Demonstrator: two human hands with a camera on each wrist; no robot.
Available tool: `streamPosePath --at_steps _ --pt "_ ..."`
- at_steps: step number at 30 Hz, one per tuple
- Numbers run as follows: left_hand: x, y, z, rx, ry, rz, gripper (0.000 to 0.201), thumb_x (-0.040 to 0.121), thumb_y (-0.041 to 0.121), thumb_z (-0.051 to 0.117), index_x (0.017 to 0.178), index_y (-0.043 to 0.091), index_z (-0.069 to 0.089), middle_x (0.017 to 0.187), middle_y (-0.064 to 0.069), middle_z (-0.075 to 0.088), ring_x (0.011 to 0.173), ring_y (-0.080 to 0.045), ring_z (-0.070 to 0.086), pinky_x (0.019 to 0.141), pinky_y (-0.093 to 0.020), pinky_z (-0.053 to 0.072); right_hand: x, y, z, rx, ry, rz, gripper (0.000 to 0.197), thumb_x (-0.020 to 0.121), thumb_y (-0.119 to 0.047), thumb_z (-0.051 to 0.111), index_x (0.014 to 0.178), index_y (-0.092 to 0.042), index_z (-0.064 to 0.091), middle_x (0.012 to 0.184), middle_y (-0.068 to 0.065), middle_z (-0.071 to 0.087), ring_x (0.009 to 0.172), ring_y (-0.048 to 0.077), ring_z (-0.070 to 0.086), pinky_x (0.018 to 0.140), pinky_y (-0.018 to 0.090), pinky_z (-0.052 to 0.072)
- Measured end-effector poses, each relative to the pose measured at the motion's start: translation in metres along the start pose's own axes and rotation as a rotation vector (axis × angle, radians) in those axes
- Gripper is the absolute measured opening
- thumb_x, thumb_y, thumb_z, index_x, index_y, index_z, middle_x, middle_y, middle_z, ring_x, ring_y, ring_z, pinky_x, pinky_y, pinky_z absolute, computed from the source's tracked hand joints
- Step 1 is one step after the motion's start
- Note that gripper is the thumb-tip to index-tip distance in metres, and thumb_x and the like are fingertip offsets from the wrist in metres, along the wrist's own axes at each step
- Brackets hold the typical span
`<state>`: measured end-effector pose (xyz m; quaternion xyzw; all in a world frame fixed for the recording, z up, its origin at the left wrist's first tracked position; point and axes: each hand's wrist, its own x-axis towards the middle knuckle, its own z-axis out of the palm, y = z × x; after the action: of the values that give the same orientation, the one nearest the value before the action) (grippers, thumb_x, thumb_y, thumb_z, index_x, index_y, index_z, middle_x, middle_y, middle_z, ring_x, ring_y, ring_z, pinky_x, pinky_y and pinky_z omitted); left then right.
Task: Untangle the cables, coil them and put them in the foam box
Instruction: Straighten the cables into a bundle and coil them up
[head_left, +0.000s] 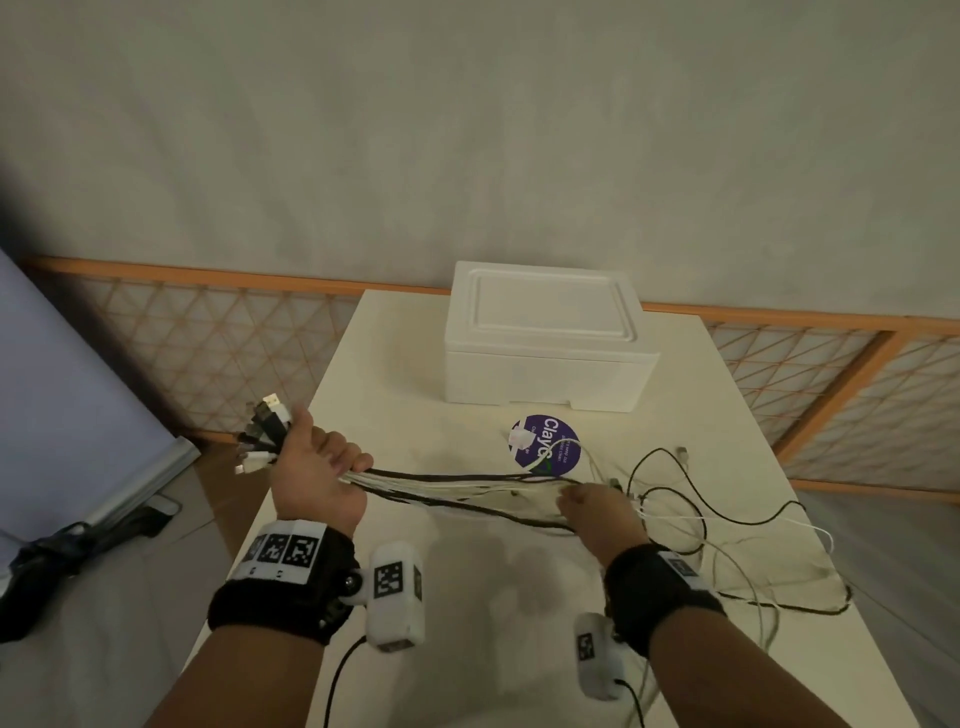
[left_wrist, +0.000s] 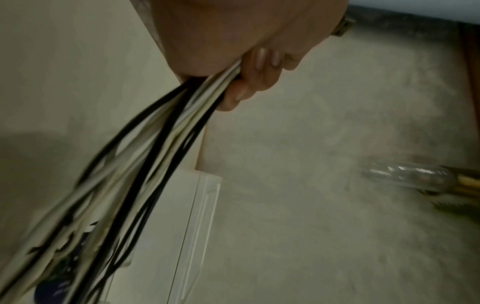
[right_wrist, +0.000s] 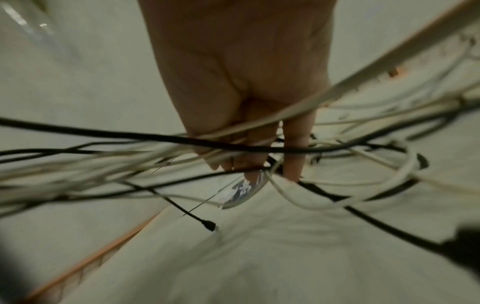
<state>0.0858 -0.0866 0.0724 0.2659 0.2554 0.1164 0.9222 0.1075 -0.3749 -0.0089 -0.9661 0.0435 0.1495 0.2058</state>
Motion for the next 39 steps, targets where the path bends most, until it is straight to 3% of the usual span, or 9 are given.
streamPosePath --at_steps 6,11,13,19,23,25,28,32,39 --pt "0.021 0.004 -0.024 0.018 0.083 -0.025 0.052 0.094 0.047 0.050 0.051 0.024 0.031 0.049 0.008 0.022 0.035 -0.010 0.022 0.041 -0.017 0.025 -0.006 0.032 -0.014 -0.136 0.033 0.140 0.119 0.045 -0.060 0.075 0.147 -0.029 0.021 0.156 0.005 0.023 0.138 0.028 0.032 0.110 0.048 0.030" --pt "0.038 0.033 -0.053 0.046 0.086 -0.015 0.045 0.095 0.049 0.039 0.058 0.024 0.030 0.051 0.006 0.031 0.039 -0.009 0.029 0.052 -0.024 0.027 0.000 0.115 -0.052 0.062 -0.162 0.413 0.061 0.076 -0.024 0.077 0.128 -0.004 0.053 0.130 0.014 0.056 0.094 0.027 0.064 0.075 0.033 0.055" --pt "0.039 0.022 -0.053 0.049 0.104 -0.028 0.046 0.096 0.045 0.038 0.057 0.023 0.032 0.058 0.005 0.026 0.039 -0.010 0.028 0.046 -0.022 0.029 0.001 0.115 -0.064 0.014 -0.145 0.368 0.063 0.083 -0.024 0.070 0.138 -0.011 0.045 0.140 0.011 0.047 0.113 0.029 0.056 0.095 0.039 0.049" --pt "0.016 -0.016 -0.010 0.035 0.036 -0.057 0.054 0.095 0.045 0.050 0.051 0.023 0.029 0.047 0.007 0.022 0.035 -0.011 0.021 0.040 -0.018 0.024 -0.028 -0.011 -0.090 -0.349 0.001 -0.148 0.035 0.089 -0.029 0.051 0.122 -0.025 0.060 0.128 -0.003 0.058 0.120 0.018 0.052 0.100 0.031 0.042" --pt "-0.012 -0.049 0.019 0.082 -0.102 -0.086 0.054 0.095 0.042 0.052 0.049 0.022 0.030 0.044 0.006 0.022 0.036 -0.010 0.021 0.043 -0.022 0.025 -0.065 -0.111 -0.074 -0.141 -0.032 -0.580 0.077 0.079 -0.032 0.066 0.146 -0.021 0.030 0.137 0.002 0.051 0.125 0.022 0.048 0.102 0.031 0.037" --pt "-0.023 -0.054 0.027 0.084 -0.195 -0.099 0.053 0.094 0.039 0.053 0.048 0.021 0.032 0.044 0.006 0.021 0.037 -0.010 0.021 0.045 -0.024 0.026 -0.064 -0.131 -0.043 -0.108 -0.197 -0.558 0.084 0.076 -0.032 0.070 0.145 -0.019 0.022 0.122 0.010 0.060 0.110 0.030 0.058 0.085 0.034 0.046" --pt "-0.017 -0.030 0.018 0.062 -0.224 -0.061 0.052 0.090 0.038 0.056 0.046 0.022 0.032 0.042 0.007 0.021 0.035 -0.009 0.020 0.043 -0.021 0.025 -0.045 -0.104 -0.011 -0.288 -0.025 -0.497 0.035 0.081 -0.023 0.052 0.115 -0.022 0.048 0.095 0.008 0.068 0.089 0.033 0.064 0.072 0.034 0.047" --pt "0.009 0.022 -0.037 0.030 -0.096 0.011 0.049 0.065 0.039 0.072 0.045 0.024 0.030 0.043 0.008 0.021 0.035 -0.009 0.020 0.043 -0.020 0.020 -0.023 -0.016 -0.011 -0.562 -0.013 -0.345 0.021 0.083 -0.023 0.045 0.102 -0.023 0.053 0.090 0.002 0.070 0.090 0.025 0.065 0.098 0.035 0.038" --pt "0.033 0.016 -0.075 0.039 0.150 -0.030 0.057 0.092 0.052 0.049 0.045 0.024 0.031 0.046 0.007 0.020 0.036 -0.011 0.020 0.043 -0.017 0.021 -0.003 0.073 -0.052 -0.693 0.144 -0.081 0.021 0.086 -0.029 0.045 0.104 -0.031 0.055 0.092 -0.008 0.067 0.101 0.013 0.060 0.105 0.040 0.027"
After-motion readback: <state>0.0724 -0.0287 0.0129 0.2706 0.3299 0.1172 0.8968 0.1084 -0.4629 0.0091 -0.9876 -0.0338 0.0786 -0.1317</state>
